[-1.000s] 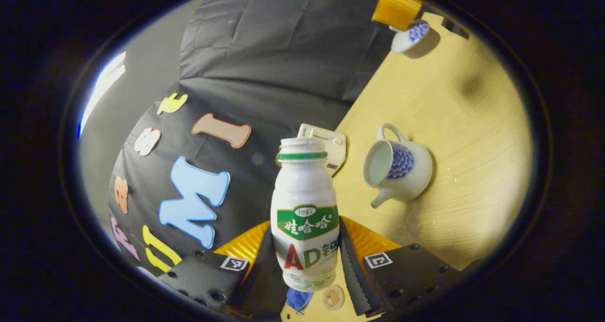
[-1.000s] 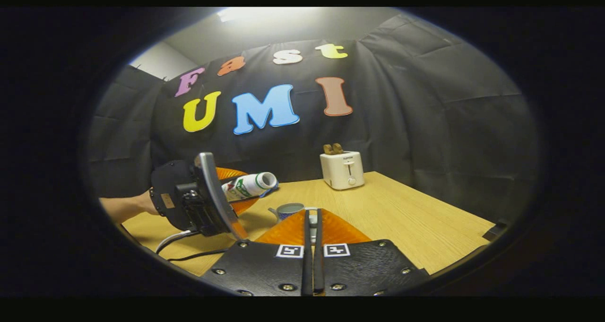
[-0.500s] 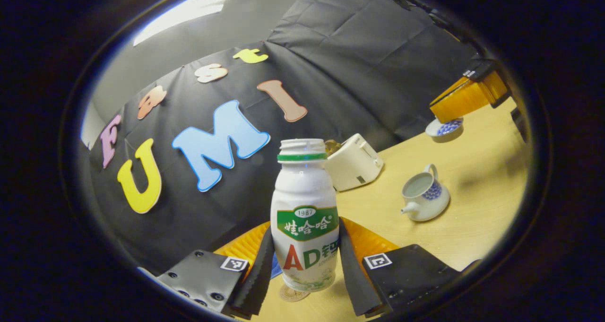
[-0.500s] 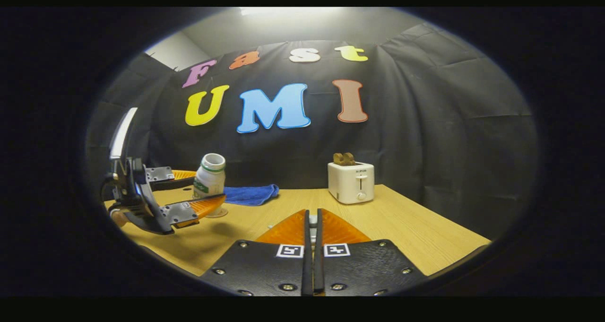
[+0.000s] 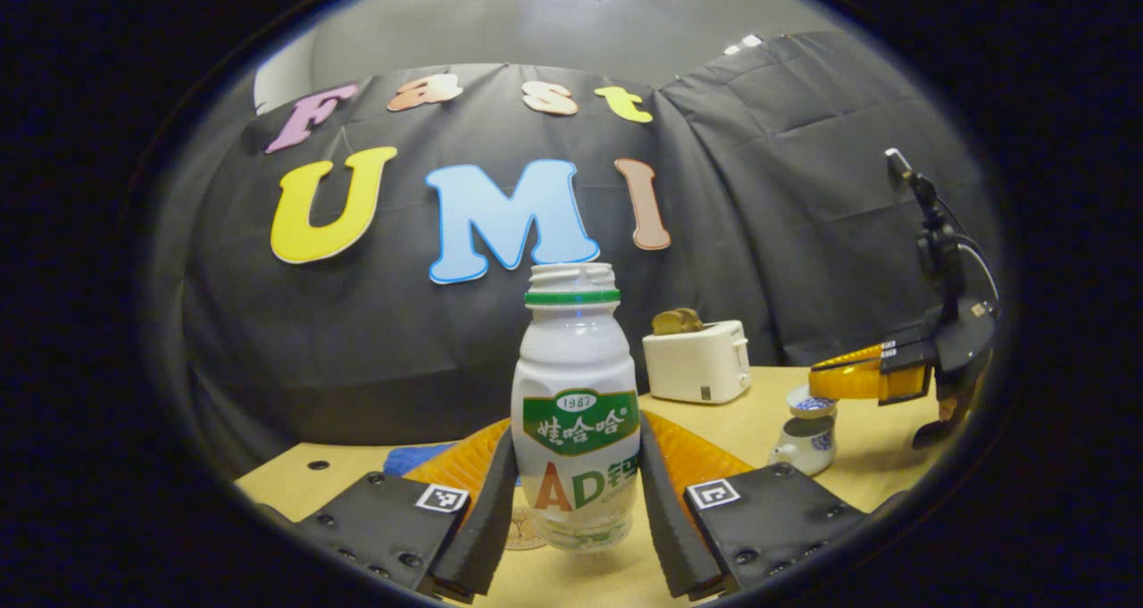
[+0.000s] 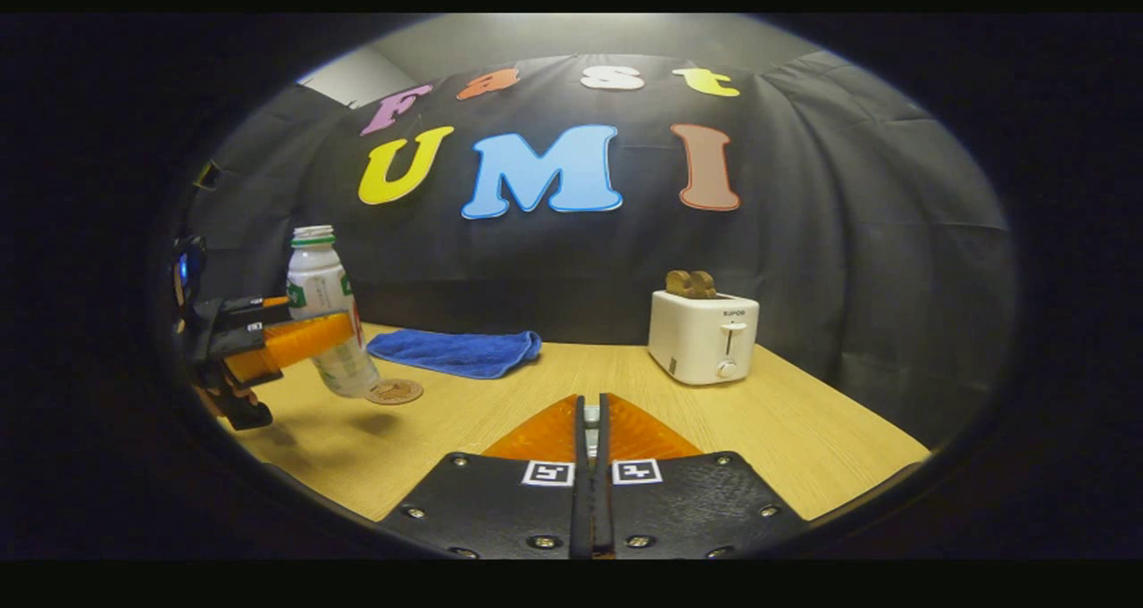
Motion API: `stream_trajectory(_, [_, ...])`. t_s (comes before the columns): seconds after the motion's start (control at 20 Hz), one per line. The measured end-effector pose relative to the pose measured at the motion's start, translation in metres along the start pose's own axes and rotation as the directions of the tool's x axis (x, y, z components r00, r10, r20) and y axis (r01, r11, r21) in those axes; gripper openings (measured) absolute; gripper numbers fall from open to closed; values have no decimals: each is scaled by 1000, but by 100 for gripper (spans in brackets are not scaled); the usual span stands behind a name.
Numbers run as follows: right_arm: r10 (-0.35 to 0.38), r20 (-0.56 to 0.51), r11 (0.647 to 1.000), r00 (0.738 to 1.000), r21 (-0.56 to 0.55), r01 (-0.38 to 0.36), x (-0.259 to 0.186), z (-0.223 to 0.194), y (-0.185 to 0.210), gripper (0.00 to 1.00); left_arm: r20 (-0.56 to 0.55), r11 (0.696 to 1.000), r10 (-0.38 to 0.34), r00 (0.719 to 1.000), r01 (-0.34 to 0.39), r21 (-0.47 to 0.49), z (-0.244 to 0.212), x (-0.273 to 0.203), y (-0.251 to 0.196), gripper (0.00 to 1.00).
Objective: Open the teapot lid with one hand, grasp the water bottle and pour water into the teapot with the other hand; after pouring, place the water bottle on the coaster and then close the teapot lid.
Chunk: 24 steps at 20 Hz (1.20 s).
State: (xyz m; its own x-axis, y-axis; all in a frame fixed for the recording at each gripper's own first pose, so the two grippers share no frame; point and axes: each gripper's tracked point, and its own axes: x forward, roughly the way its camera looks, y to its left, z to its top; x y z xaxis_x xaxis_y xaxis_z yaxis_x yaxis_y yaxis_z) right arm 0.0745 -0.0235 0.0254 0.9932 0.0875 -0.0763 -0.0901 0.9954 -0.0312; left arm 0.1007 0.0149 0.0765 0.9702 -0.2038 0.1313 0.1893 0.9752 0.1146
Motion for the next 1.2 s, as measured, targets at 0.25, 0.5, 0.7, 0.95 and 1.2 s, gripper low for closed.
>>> stream_trajectory(0.25, [-11, -21, 1000, 1000, -8, 10, 7, -12, 1, 1, -75, 981, 76, 994, -88, -175, -27, 0, 56, 79])
stream_trajectory(0.5, [-5, -29, 1000, 1000, 8, 6, 8, -20, 2, 17, -110, 973, 115, 987, -135, -190, -41, 3, 70, 75])
stream_trajectory(0.7, [-15, -23, 1000, 1000, 2, 15, 4, -21, 0, 17, -112, 973, 120, 986, -140, -182, -43, 3, 70, 79])
stream_trajectory(0.95, [-13, -55, 1000, 998, 11, 14, 3, -34, 2, 1, -132, 972, 130, 983, -153, -179, -50, 4, 75, 75])
stream_trajectory(1.2, [-28, -25, 999, 999, 26, 28, -5, -26, 1, 18, -135, 975, 137, 981, -158, -159, -54, 12, 79, 79])
